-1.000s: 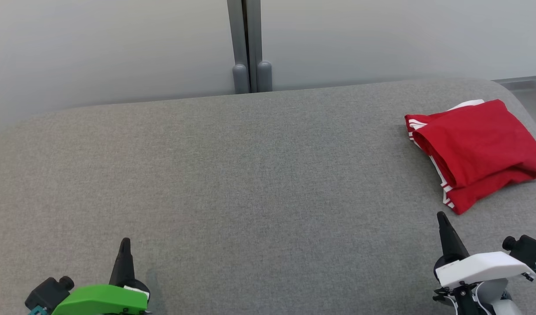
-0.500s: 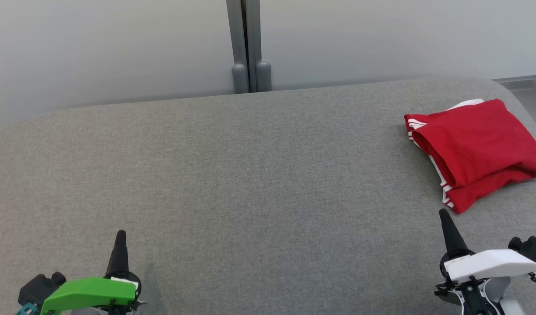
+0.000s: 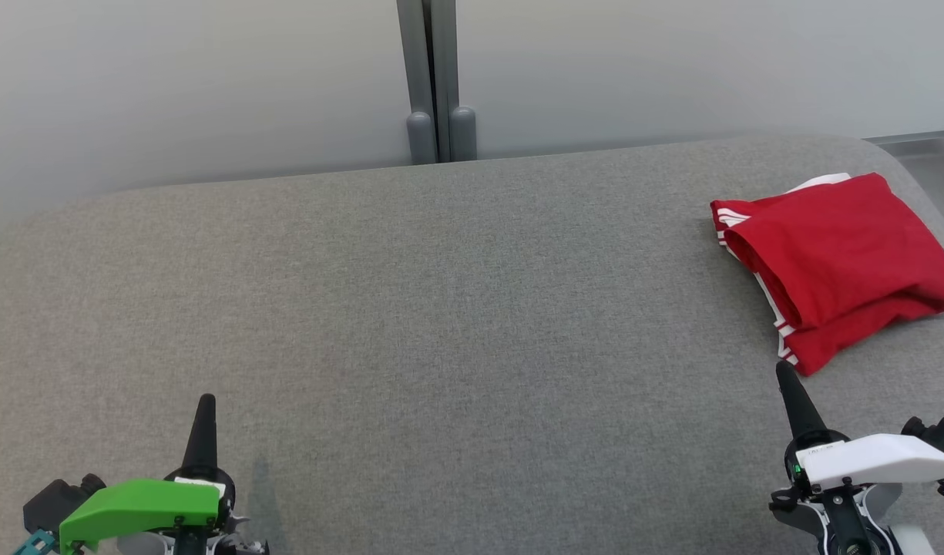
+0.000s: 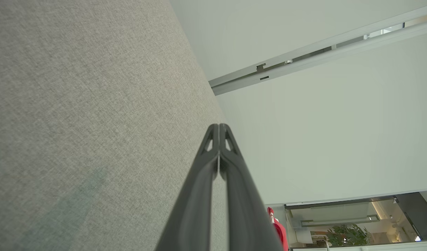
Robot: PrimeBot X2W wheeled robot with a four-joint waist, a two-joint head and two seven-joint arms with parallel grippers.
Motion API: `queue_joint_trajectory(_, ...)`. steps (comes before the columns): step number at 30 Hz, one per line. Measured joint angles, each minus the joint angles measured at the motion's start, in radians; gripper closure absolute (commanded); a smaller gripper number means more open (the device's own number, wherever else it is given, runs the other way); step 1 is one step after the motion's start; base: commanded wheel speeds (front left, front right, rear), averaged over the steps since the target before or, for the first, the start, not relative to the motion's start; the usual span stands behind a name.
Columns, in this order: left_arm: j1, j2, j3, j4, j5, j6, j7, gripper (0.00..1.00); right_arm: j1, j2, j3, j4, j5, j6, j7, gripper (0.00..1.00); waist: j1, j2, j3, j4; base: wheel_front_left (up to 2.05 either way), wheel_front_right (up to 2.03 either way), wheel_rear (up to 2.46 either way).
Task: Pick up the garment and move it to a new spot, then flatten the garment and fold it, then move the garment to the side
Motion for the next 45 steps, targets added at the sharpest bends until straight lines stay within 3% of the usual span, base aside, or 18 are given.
queue_joint_trajectory(45,-0.051,0.001,0.060,-0.011,-0.299,-0.013,0.094,1.00,-0.020,-0.003,-0.024,-0.026,0.359,0.000,0.094,1.00,0.0000,0.0000,0.004,-0.007,0.00,0.00,0.00)
